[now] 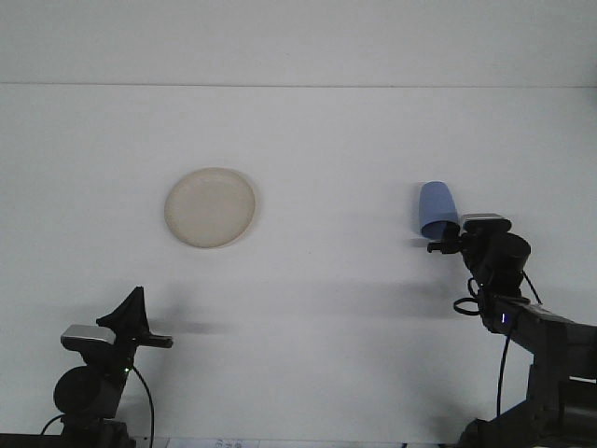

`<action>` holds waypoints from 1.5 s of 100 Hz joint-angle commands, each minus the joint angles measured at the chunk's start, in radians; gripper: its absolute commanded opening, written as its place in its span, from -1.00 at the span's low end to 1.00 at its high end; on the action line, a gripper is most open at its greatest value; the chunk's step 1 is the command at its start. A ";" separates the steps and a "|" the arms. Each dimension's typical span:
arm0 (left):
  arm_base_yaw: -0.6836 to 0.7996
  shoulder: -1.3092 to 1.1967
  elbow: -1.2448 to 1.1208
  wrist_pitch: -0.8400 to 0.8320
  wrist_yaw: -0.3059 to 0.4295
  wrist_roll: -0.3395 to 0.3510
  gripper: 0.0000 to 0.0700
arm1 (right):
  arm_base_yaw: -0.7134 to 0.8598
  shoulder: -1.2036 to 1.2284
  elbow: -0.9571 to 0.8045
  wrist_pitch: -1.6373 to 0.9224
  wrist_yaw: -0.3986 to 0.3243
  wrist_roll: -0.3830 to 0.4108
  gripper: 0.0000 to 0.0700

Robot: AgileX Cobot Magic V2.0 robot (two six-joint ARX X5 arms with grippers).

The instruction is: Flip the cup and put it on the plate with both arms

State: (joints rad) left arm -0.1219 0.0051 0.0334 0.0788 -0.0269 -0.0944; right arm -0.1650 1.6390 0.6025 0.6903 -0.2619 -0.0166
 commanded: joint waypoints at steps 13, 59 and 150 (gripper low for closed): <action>0.000 -0.002 -0.019 0.013 0.004 0.003 -0.97 | 0.009 -0.011 0.015 -0.050 -0.031 0.014 -0.99; 0.000 -0.002 -0.019 0.013 0.004 0.003 -0.97 | 0.325 -0.537 0.290 -1.055 0.037 0.023 -0.99; 0.000 -0.002 -0.019 0.013 0.004 0.003 -0.97 | 0.914 -0.026 0.804 -1.973 0.209 0.080 -0.95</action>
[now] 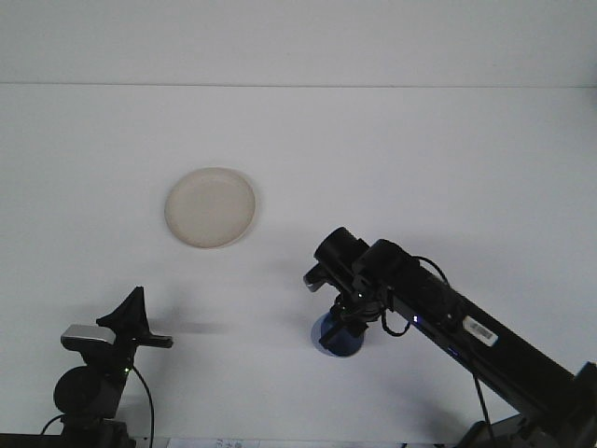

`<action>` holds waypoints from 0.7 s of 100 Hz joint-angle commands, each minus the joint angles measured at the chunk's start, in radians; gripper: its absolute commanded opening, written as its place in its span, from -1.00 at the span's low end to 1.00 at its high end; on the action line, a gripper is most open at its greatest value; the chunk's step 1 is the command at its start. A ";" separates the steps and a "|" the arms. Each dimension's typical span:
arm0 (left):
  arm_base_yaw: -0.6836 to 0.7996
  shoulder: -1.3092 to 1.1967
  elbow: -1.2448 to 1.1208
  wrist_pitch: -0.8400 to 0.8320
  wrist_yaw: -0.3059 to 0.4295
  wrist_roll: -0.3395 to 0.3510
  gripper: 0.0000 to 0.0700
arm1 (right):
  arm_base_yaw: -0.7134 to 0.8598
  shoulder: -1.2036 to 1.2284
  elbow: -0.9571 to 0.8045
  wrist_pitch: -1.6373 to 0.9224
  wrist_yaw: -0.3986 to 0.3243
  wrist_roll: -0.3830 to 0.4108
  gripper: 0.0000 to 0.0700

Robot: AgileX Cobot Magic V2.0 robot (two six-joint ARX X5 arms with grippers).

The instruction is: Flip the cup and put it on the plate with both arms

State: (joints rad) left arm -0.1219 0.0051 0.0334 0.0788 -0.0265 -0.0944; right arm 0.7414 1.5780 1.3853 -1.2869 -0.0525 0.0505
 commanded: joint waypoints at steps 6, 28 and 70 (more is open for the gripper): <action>0.000 -0.002 -0.019 0.013 0.003 0.003 -0.97 | 0.007 0.062 0.021 0.009 0.000 0.014 -0.73; 0.000 -0.002 -0.019 0.013 0.003 0.003 -0.97 | 0.008 0.082 0.026 0.014 -0.003 0.013 0.23; 0.000 -0.002 -0.019 0.013 0.003 0.003 -0.97 | -0.023 0.034 0.291 -0.081 0.052 -0.072 0.23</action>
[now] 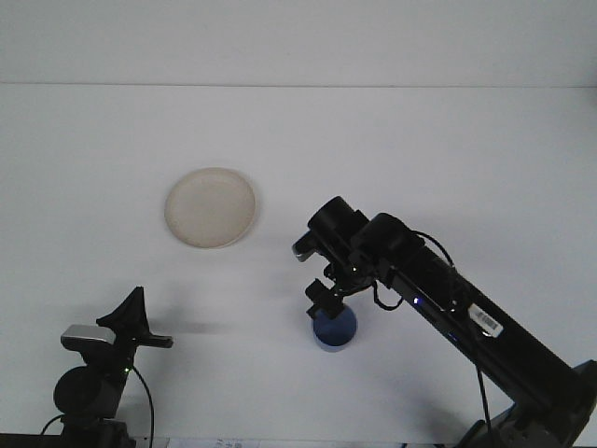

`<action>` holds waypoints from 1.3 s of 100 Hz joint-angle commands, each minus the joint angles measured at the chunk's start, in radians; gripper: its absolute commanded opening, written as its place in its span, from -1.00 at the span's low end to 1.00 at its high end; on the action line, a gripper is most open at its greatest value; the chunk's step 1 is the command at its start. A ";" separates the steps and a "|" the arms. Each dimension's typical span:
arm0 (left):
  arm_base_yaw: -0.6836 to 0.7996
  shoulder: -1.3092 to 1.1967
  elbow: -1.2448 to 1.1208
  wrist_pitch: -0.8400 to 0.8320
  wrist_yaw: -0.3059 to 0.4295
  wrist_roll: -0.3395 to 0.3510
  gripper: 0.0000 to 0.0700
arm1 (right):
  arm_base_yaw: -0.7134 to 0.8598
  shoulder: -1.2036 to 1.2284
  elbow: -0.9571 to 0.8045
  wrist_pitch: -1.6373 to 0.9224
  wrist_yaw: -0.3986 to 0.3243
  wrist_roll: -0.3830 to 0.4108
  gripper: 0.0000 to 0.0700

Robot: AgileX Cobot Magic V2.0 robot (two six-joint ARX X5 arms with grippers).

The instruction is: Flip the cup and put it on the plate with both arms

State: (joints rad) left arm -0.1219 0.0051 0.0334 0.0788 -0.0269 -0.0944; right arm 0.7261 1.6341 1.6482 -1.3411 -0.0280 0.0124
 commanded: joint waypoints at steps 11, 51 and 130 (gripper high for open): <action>0.000 -0.002 -0.019 0.013 0.004 0.003 -0.97 | -0.093 -0.080 0.024 -0.027 0.036 -0.064 0.23; 0.000 -0.002 -0.019 0.013 0.004 0.003 -0.97 | -0.601 -0.491 -0.265 0.253 0.022 -0.025 0.23; 0.000 -0.002 -0.004 0.080 0.004 -0.051 -0.97 | -0.711 -1.228 -0.875 0.602 0.021 0.025 -1.00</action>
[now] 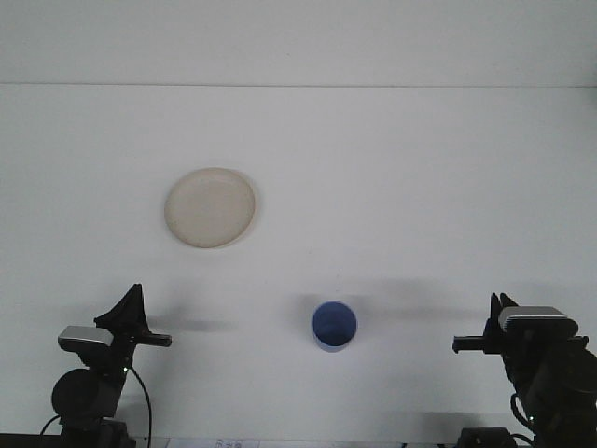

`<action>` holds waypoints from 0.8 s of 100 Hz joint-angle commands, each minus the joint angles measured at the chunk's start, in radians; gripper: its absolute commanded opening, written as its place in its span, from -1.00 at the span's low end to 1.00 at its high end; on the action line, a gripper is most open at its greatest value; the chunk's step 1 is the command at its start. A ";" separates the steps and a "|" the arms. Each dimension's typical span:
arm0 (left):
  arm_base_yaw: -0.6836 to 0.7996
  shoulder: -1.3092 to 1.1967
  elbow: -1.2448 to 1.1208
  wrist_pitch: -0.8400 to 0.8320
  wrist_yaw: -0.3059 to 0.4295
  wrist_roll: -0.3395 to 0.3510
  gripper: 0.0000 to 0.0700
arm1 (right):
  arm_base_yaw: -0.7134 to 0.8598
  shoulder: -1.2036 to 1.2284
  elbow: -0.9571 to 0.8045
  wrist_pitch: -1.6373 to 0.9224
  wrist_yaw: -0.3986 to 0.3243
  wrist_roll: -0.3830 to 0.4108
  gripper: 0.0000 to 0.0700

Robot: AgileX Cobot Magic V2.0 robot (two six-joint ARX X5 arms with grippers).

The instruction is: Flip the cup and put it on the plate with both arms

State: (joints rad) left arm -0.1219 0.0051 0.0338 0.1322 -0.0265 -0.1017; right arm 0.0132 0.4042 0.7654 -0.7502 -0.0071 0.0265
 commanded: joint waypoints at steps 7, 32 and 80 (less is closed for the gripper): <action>0.000 0.000 0.035 0.021 0.003 -0.073 -0.97 | 0.002 0.002 0.008 0.010 0.000 0.011 -1.00; 0.000 0.201 0.438 -0.324 0.004 -0.160 -0.97 | 0.002 0.002 0.008 0.011 0.001 0.011 -1.00; -0.013 0.884 1.159 -0.869 0.139 0.032 -0.97 | 0.002 0.002 0.008 0.010 0.001 0.011 -1.00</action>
State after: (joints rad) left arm -0.1280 0.8433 1.1637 -0.7341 0.0673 -0.0872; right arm 0.0132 0.4034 0.7654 -0.7498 -0.0067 0.0269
